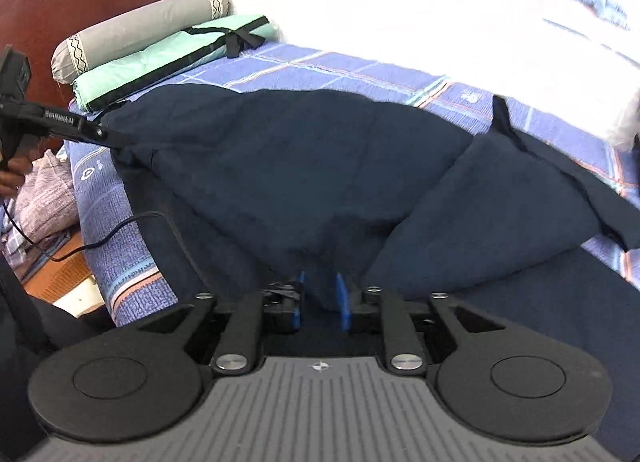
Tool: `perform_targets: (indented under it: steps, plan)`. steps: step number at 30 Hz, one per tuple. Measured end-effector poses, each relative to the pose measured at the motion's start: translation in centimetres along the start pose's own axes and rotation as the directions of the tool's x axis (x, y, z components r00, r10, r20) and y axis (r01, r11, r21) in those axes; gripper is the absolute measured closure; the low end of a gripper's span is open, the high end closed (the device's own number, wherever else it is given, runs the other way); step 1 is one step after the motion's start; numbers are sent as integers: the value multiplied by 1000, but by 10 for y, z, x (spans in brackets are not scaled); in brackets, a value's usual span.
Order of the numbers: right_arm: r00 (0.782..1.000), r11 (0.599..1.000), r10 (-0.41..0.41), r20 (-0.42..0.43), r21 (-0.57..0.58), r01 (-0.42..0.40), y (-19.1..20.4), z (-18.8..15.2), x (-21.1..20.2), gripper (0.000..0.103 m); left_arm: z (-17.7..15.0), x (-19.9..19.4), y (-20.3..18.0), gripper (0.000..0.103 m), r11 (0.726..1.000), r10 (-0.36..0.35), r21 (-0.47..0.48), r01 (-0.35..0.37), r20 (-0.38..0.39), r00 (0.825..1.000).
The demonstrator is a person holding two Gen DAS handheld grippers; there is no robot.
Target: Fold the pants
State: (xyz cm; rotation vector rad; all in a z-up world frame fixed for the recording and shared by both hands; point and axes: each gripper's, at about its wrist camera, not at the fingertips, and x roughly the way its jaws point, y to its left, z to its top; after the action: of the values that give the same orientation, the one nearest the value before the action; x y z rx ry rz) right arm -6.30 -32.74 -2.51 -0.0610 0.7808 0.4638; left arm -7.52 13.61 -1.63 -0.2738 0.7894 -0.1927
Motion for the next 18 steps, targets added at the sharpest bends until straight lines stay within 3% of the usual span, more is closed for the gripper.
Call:
perform_targets:
  steps: [1, 3, 5, 8, 10, 11, 12, 13, 14, 18]
  plan:
    - [1000, 1000, 1, -4, 2, -1, 1, -1, 2, 61, 1, -1, 5, 45, 999, 36, -26, -36, 13, 999]
    - [1000, 1000, 3, -12, -4, -3, 5, -3, 4, 54, 10, -4, 24, 43, 991, 95, -100, -93, 21, 995]
    - [1000, 999, -7, -2, -38, 7, 8, -3, 4, 32, 17, 4, 33, 43, 981, 120, -157, -115, 17, 993]
    - [999, 994, -19, 28, -105, 22, 14, -3, 6, 28, 24, 11, 44, 43, 969, 132, -215, -124, 24, 991]
    - [999, 990, -40, 32, -135, 44, 17, -1, 11, 28, 31, 20, 48, 51, 958, 145, -250, -138, 7, 989]
    - [999, 989, -41, 35, -139, 46, 16, -3, 12, 32, 31, 24, 55, 58, 953, 156, -263, -151, -1, 988]
    - [999, 990, -39, 29, -136, 42, 15, -2, 15, 40, 32, 27, 58, 76, 951, 160, -269, -155, -3, 987]
    - [999, 992, -29, 17, -125, 31, 14, -1, 18, 79, 32, 24, 63, 87, 950, 160, -273, -155, -4, 987]
    - [1000, 994, -18, 3, -111, 18, 13, 0, 18, 97, 32, 25, 65, 90, 949, 155, -279, -150, -2, 988]
    - [1000, 995, 7, 25, -96, -5, 14, 4, 4, 102, 39, 14, 68, 95, 950, 168, -275, -150, 43, 985]
